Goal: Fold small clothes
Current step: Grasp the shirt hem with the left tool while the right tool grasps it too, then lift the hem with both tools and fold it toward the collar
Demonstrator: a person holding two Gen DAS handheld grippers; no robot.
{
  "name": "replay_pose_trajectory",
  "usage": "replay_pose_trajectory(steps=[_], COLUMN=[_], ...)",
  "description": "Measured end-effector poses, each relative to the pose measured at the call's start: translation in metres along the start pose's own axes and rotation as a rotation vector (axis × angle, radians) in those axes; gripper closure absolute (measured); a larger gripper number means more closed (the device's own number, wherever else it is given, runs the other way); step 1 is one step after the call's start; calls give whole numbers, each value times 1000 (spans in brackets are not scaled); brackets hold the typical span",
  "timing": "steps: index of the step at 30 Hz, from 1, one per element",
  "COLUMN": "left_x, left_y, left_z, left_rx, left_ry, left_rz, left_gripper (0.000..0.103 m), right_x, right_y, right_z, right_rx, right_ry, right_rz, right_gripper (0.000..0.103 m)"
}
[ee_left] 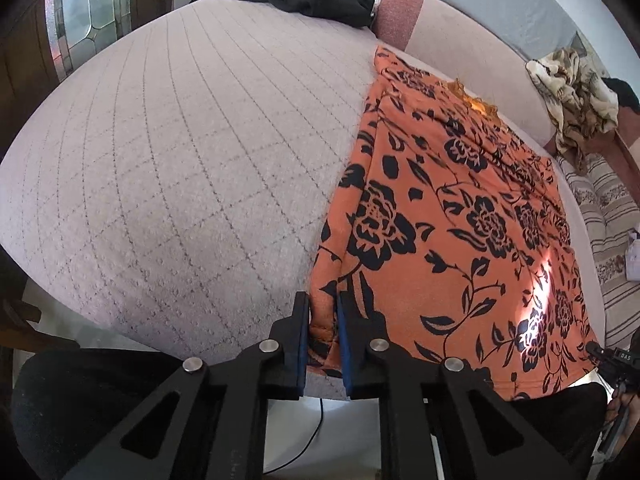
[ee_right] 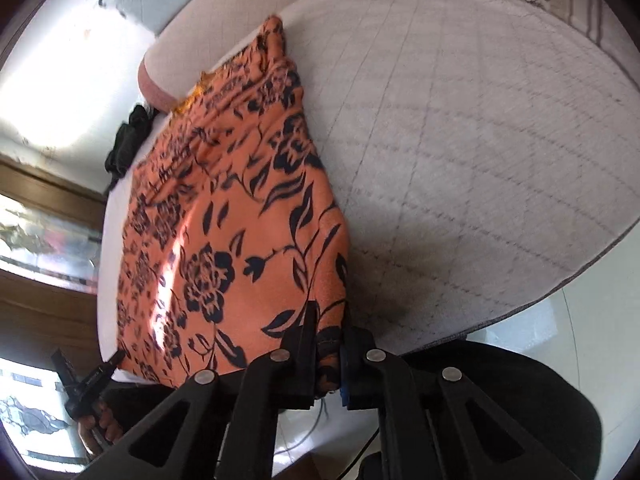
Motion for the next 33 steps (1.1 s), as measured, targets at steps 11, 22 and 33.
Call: replay_pose_trajectory(steps=[11,22,33], left_x=[8,15,18], left_y=[3,-24,21], left_z=[-1,14,6], left_rx=[0,42,-90], left_ry=[5,37,44], left_rz=[23,-31,25], left_gripper=[34,92,92], right_x=[-11,-22,-8], right_y=[-2,-8,20], right_z=[3,6,5], right_rx=[17,17,-60], right_ry=[-27,-86,-10], right_rz=[-34,-5,41], right_gripper=[9,98,98])
Point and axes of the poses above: each gripper's, at about its wrist camera, not at the fingertips, and y roughly the way its jaws point, x to its right, z to its top, the point moved 3 cm from there along y, roughly the way its jaws point, and after that the axes turned 4 degrees about y, right-handed, at the moved point
